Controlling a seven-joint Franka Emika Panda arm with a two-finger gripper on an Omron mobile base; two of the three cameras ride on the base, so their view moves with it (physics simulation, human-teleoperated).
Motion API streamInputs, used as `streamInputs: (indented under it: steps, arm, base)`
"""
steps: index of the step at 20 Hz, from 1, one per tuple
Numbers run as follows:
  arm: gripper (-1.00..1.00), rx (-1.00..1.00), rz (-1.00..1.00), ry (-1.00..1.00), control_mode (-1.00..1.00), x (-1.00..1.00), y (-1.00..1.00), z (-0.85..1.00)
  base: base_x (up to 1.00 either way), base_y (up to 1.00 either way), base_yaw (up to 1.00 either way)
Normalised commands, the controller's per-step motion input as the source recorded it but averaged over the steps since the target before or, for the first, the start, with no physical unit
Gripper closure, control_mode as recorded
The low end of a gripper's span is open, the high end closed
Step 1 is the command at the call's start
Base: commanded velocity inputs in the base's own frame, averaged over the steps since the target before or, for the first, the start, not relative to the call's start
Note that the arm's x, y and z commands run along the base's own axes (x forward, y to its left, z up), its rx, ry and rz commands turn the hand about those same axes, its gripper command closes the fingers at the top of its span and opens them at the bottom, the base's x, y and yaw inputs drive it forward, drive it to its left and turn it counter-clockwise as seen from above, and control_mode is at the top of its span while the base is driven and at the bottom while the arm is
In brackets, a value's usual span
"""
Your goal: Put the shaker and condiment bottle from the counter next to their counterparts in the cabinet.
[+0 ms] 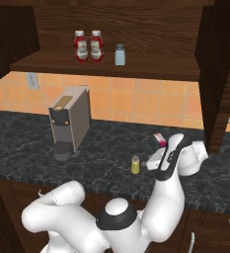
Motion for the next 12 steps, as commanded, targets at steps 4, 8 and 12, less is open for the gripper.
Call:
streamInputs:
  steps: [4, 8, 12]
  arm:
    - [-1.00, 0.00, -0.01, 0.04, -1.00, 0.00, 0.20, -0.18]
    - [-1.00, 0.00, -0.04, 0.05, -1.00, 0.00, 0.42, -0.19]
    - [-1.00, 0.00, -0.05, 0.04, -1.00, 0.00, 0.29, -0.10]
  base:
    - [0.00, 0.00, 0.00]
    - [0.00, 0.00, 0.00]
    - [0.00, 0.00, 0.00]
